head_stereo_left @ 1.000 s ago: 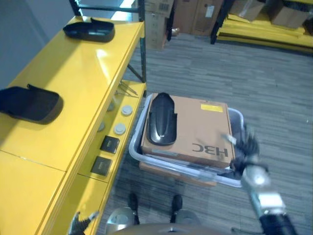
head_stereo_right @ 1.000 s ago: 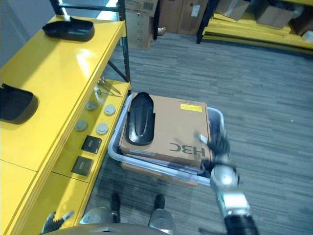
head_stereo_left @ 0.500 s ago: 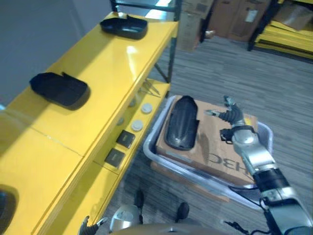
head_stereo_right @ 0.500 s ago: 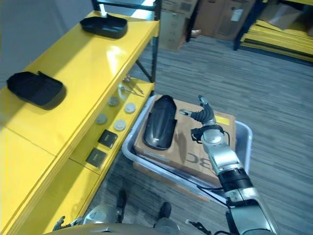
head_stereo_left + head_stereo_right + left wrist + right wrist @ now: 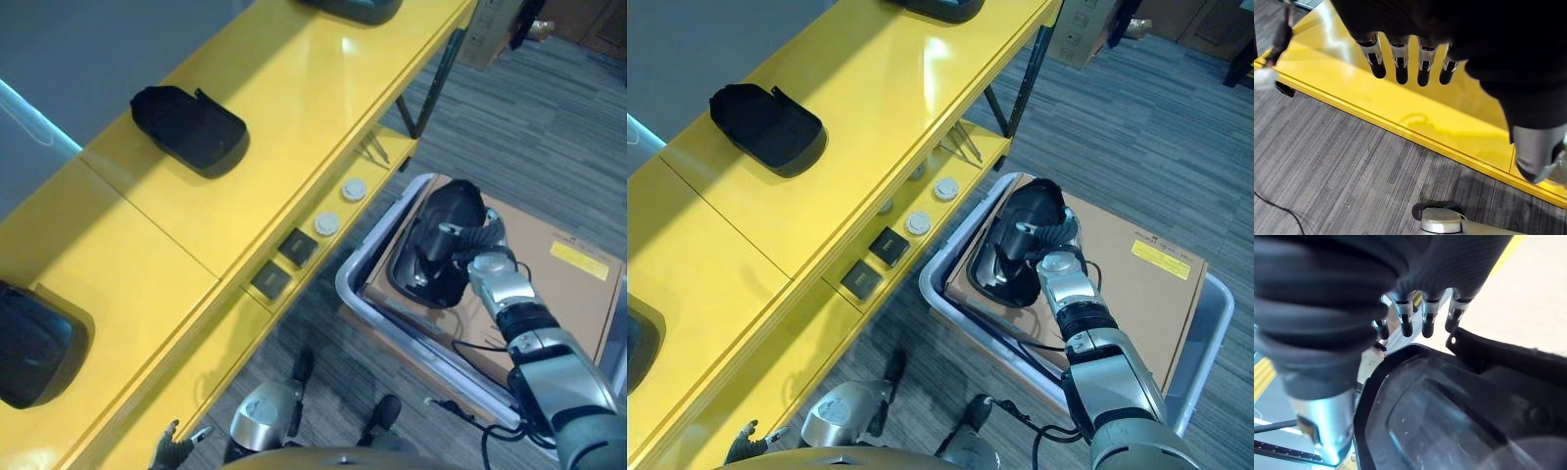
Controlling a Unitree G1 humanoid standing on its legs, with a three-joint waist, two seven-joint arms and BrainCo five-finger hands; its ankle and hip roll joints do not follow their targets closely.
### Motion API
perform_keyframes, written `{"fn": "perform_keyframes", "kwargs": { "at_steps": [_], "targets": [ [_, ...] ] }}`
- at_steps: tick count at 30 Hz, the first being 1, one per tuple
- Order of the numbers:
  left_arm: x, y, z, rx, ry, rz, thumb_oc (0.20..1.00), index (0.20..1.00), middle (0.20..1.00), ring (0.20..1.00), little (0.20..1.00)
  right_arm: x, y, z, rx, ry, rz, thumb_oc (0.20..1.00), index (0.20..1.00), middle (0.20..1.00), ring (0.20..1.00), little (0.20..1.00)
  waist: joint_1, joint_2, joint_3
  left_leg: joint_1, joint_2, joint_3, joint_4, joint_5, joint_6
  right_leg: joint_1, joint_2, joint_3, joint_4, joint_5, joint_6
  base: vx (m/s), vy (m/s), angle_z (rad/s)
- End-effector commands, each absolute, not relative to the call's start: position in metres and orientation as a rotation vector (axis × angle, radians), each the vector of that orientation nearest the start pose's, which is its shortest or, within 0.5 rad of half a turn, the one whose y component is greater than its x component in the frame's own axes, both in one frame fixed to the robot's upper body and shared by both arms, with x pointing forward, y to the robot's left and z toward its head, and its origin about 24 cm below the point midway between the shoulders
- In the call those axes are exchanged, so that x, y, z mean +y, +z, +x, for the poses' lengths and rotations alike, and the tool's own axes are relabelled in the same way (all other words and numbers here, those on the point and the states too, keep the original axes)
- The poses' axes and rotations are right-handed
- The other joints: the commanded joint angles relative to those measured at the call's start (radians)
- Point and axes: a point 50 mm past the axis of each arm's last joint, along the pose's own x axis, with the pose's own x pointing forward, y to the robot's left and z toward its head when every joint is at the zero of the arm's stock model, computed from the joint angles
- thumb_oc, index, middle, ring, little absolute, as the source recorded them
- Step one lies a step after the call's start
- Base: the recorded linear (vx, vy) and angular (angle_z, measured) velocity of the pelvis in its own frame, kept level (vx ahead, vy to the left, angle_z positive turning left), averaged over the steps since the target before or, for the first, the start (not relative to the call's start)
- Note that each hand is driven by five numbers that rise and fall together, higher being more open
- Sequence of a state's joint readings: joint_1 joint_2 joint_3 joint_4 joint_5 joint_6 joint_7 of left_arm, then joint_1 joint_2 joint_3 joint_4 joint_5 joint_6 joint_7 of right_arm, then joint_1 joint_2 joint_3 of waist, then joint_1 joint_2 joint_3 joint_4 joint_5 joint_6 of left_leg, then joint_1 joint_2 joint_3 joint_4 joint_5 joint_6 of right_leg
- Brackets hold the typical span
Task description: Move parts from the plastic box to the shelf.
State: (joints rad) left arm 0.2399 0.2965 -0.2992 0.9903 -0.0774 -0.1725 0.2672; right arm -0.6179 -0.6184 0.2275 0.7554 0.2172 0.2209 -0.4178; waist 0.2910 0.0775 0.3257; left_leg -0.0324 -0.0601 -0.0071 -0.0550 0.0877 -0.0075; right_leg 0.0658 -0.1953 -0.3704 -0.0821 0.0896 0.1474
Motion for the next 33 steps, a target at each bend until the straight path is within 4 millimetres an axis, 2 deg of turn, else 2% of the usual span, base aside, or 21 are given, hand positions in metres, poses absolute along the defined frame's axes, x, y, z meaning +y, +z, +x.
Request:
{"fn": "perform_keyframes", "kwargs": {
  "at_steps": [1, 9, 17, 27, 33],
  "targets": [
    [0.243, -0.149, 0.053, 1.027, 0.112, 0.469, 1.000, 1.000, 1.000, 1.000, 1.000, -0.312, 0.125, 0.346, 0.125, -0.576, -0.675, 1.000, 1.000, 1.000, 1.000, 1.000, 0.006, -0.006, -0.045, -0.043, 0.022, -0.041, 0.071, -0.079, -0.016, -0.059, -0.039, 0.009, 0.082, -0.024, 0.047, 0.00, 0.000, 0.00],
    [0.245, -0.147, 0.052, 1.019, 0.128, 0.476, 1.000, 1.000, 1.000, 1.000, 1.000, -0.317, 0.120, 0.337, 0.127, -0.619, -0.764, 1.000, 1.000, 1.000, 1.000, 1.000, 0.004, -0.018, -0.039, -0.041, 0.027, -0.036, 0.072, -0.081, -0.013, -0.056, -0.034, 0.012, 0.080, -0.022, 0.051, 0.00, 0.000, 0.00],
    [0.250, -0.146, 0.051, 1.022, 0.150, 0.475, 1.000, 1.000, 1.000, 1.000, 1.000, -0.320, 0.096, 0.322, 0.205, -0.622, -0.767, 1.000, 1.000, 1.000, 1.000, 1.000, -0.002, -0.030, -0.038, -0.045, 0.034, -0.030, 0.074, -0.084, -0.011, -0.057, -0.028, 0.019, 0.078, -0.022, 0.054, 0.00, 0.000, 0.00],
    [0.251, -0.145, 0.058, 0.998, 0.148, 0.481, 1.000, 1.000, 1.000, 1.000, 1.000, -0.318, 0.069, 0.314, 0.306, -0.645, -0.736, 1.000, 1.000, 1.000, 1.000, 1.000, 0.004, -0.035, -0.019, -0.073, 0.032, -0.038, 0.091, -0.088, -0.010, -0.071, -0.026, 0.022, 0.078, -0.021, 0.054, 0.00, 0.000, 0.00],
    [0.250, -0.142, 0.075, 0.951, 0.144, 0.481, 1.000, 1.000, 1.000, 1.000, 1.000, -0.312, 0.059, 0.316, 0.318, -0.629, -0.686, 1.000, 1.000, 1.000, 1.000, 1.000, 0.011, -0.034, 0.005, -0.113, 0.025, -0.047, 0.106, -0.084, -0.010, -0.094, -0.026, 0.023, 0.074, -0.015, 0.052, -0.05, 0.003, 0.02]
  ]
}}
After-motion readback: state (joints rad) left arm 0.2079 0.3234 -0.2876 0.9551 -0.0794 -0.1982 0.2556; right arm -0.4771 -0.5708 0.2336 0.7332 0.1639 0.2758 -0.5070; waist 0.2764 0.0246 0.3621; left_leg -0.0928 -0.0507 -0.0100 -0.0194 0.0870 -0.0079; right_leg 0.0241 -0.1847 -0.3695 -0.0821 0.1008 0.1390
